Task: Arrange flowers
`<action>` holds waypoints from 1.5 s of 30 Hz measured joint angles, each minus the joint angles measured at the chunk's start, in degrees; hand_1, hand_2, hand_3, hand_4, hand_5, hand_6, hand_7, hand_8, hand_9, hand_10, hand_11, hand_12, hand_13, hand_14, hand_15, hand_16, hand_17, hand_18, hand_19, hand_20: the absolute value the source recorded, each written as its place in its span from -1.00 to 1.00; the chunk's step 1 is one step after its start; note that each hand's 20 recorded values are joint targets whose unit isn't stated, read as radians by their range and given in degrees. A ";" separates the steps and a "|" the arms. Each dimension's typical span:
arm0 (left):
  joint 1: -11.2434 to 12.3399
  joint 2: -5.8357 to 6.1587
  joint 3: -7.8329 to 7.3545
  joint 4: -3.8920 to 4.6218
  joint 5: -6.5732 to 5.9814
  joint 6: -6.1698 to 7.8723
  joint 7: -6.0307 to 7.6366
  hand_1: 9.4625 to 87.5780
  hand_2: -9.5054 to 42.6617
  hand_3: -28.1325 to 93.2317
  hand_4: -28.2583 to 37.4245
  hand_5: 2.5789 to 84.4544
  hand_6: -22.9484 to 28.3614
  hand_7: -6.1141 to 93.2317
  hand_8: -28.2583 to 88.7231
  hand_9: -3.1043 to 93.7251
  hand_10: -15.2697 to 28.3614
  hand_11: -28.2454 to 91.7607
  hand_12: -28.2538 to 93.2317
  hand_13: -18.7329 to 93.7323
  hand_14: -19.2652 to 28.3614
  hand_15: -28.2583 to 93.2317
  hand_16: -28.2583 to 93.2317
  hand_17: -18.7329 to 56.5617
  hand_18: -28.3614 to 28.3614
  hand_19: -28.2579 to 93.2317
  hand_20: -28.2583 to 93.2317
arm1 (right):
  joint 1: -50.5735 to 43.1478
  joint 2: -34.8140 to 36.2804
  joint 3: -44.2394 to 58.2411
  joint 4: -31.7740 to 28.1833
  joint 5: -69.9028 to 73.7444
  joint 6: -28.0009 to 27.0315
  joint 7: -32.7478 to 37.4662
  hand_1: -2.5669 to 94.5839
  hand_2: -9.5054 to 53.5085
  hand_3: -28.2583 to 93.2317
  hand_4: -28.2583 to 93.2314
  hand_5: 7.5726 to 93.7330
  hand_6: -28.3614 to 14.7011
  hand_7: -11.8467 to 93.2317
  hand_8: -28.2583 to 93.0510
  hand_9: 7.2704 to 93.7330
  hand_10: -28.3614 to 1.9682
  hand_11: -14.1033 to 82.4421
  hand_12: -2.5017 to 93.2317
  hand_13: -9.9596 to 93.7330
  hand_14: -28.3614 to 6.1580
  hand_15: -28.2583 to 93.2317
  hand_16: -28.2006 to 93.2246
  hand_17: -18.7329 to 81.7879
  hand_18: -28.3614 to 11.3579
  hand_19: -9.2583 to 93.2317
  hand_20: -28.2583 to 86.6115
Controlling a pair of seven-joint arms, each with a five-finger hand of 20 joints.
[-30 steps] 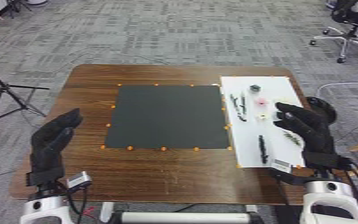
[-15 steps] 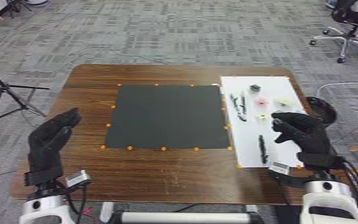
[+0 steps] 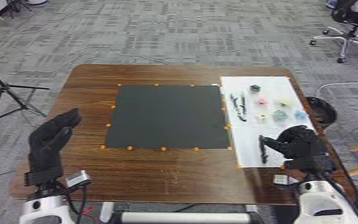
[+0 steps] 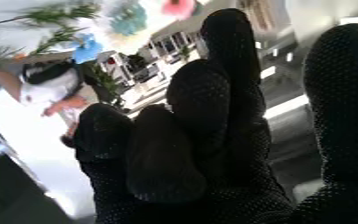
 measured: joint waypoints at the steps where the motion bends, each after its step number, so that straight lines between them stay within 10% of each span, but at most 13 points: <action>1: 0.01 0.00 0.00 -0.01 0.00 -0.01 -0.07 -0.61 -0.93 0.65 -0.98 0.21 0.00 -0.55 -0.65 0.07 0.32 -0.17 -0.33 0.06 0.52 -0.17 -0.50 -0.33 0.44 -0.30 -0.23 | 0.57 0.59 -0.79 0.81 -1.76 -0.53 0.90 -0.24 -1.00 0.39 -0.76 0.62 0.33 -0.03 -0.58 0.75 0.15 0.38 -0.13 0.75 0.15 0.77 0.19 0.23 -0.90 0.95 0.54; 18: 0.10 0.03 -0.03 -0.12 -0.10 -0.14 -0.84 -0.61 -0.94 0.65 -0.97 0.20 0.01 -0.56 -0.64 0.07 0.32 -0.16 -0.32 0.06 0.53 -0.16 -0.51 -0.33 0.44 -0.30 -0.23 | 11.09 3.13 -6.77 11.80 -5.83 -7.48 5.79 -0.20 -1.00 0.41 -0.77 0.62 0.35 -0.01 -0.56 0.78 0.22 0.37 -0.13 0.79 0.27 0.74 0.20 0.27 -0.86 0.99 0.49; 29: 0.45 0.09 -0.40 -0.70 -0.08 -0.11 -1.00 -0.61 -0.94 0.65 -0.97 0.19 0.01 -0.56 -0.65 0.06 0.31 -0.17 -0.32 0.06 0.52 -0.17 -0.50 -0.34 0.45 -0.30 -0.24 | 14.33 3.37 -7.65 9.08 -5.02 -22.33 8.52 0.00 -1.00 0.24 -0.67 0.63 0.39 -0.14 -0.01 0.79 0.24 0.37 -0.13 0.81 0.34 0.72 0.22 0.31 -0.83 1.00 0.47; 32: 0.46 0.14 -0.53 -0.80 -0.07 -0.11 -1.10 -0.61 -0.94 0.65 -0.97 0.19 0.01 -0.56 -0.65 0.05 0.31 -0.17 -0.32 0.05 0.52 -0.17 -0.50 -0.34 0.45 -0.30 -0.24 | 15.42 3.47 -8.19 8.37 -3.55 -25.95 9.49 0.08 -1.00 0.13 -0.58 0.64 0.40 -0.17 0.03 0.80 0.24 0.36 -0.12 0.81 0.33 0.72 0.23 0.33 -0.82 1.00 0.46; 34: 0.46 0.18 -0.56 -0.87 -0.07 -0.11 -1.12 -0.60 -0.94 0.65 -0.97 0.19 0.01 -0.56 -0.65 0.05 0.31 -0.17 -0.33 0.05 0.52 -0.17 -0.50 -0.34 0.45 -0.30 -0.24 | 15.88 3.47 -8.39 7.77 -1.85 -27.01 10.32 0.55 -1.00 -0.81 0.07 0.66 0.40 -0.21 0.04 0.81 0.24 0.32 -0.13 0.82 0.33 0.70 0.22 0.33 -0.81 1.00 0.44; 35: 0.46 0.21 -0.58 -0.89 -0.07 -0.10 -1.13 -0.60 -0.94 0.65 -0.96 0.19 0.01 -0.56 -0.65 0.05 0.31 -0.17 -0.32 0.05 0.52 -0.17 -0.50 -0.34 0.45 -0.30 -0.24 | 16.00 3.46 -8.50 7.57 -0.81 -27.14 10.74 0.62 -1.00 -0.93 0.17 0.67 0.40 -0.23 0.05 0.82 0.25 0.30 -0.13 0.83 0.33 0.68 0.22 0.34 -0.80 1.00 0.43; 45: 0.51 0.30 -0.69 -1.01 -0.13 -0.10 -1.33 -0.59 -0.95 0.65 -0.95 0.18 0.01 -0.56 -0.64 0.04 0.32 -0.17 -0.33 0.05 0.52 -0.17 -0.50 -0.34 0.45 -0.31 -0.24 | 16.07 2.34 -8.12 5.46 8.84 -27.10 13.11 0.77 -1.00 -0.99 0.40 0.68 0.33 -0.37 0.04 0.86 0.27 0.06 0.00 0.84 0.36 0.61 0.21 0.35 -0.76 0.96 0.41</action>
